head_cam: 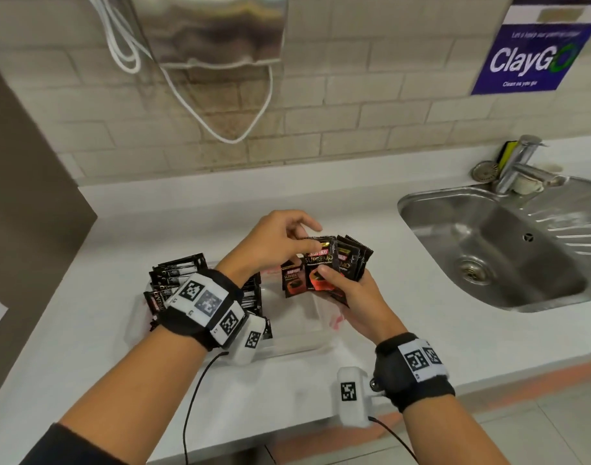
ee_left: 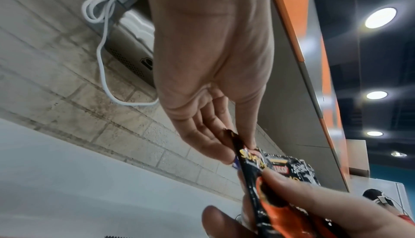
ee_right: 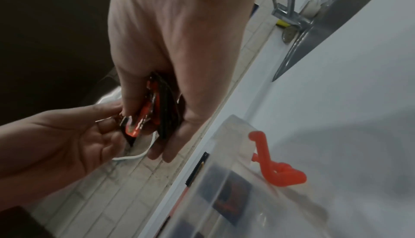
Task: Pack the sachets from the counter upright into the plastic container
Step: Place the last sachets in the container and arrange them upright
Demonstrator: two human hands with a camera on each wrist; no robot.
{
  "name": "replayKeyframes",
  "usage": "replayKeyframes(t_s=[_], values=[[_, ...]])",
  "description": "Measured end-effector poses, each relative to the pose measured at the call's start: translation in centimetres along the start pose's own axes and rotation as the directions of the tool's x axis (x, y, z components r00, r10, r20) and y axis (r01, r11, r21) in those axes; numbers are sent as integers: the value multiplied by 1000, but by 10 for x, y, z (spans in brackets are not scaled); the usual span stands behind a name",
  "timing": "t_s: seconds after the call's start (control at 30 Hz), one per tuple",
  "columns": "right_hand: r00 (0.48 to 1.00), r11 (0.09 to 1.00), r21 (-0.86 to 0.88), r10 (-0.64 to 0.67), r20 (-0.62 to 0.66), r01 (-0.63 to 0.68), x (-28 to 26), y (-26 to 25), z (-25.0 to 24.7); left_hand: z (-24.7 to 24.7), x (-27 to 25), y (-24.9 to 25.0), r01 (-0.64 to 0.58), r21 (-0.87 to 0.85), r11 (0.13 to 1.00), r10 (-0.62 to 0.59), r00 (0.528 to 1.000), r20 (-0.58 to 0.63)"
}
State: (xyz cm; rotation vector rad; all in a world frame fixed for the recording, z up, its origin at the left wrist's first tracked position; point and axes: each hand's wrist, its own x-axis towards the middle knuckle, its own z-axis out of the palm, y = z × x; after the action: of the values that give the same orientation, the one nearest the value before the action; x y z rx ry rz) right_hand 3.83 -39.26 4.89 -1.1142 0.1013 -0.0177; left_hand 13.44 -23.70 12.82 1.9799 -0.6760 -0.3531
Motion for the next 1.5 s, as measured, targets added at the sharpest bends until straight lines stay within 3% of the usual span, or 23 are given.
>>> replayKeyframes(t_s=[0.17, 0.37, 0.63, 0.97, 1.37, 1.43, 1.5], values=[[998, 995, 103, -3, -55, 9, -8, 3, -15, 0, 2, -5, 40, 48, 998, -37, 997, -66], [985, 993, 98, -55, -162, 71, -16, 8, -22, -4, 1, -15, 200, 163, 966, -180, 975, -128], [979, 993, 35, -107, -174, 115, -2, 6, 0, 31, 14, -38, 299, 536, 790, -323, 945, -51], [990, 997, 6, -78, -114, 79, 2, 22, 6, 42, 30, -50, 263, 684, 681, -270, 958, -99], [995, 996, -68, -70, -74, 65, 5, 23, 4, 33, 30, -42, 336, 611, 717, -302, 939, -162], [994, 996, -68, -70, -81, 65, 5, 23, 4, 24, 28, -35, 320, 569, 758, -251, 947, -200], [995, 997, -58, -59, -84, 55, 6, 23, 4, 15, 24, -27, 256, 420, 871, -195, 964, -183]])
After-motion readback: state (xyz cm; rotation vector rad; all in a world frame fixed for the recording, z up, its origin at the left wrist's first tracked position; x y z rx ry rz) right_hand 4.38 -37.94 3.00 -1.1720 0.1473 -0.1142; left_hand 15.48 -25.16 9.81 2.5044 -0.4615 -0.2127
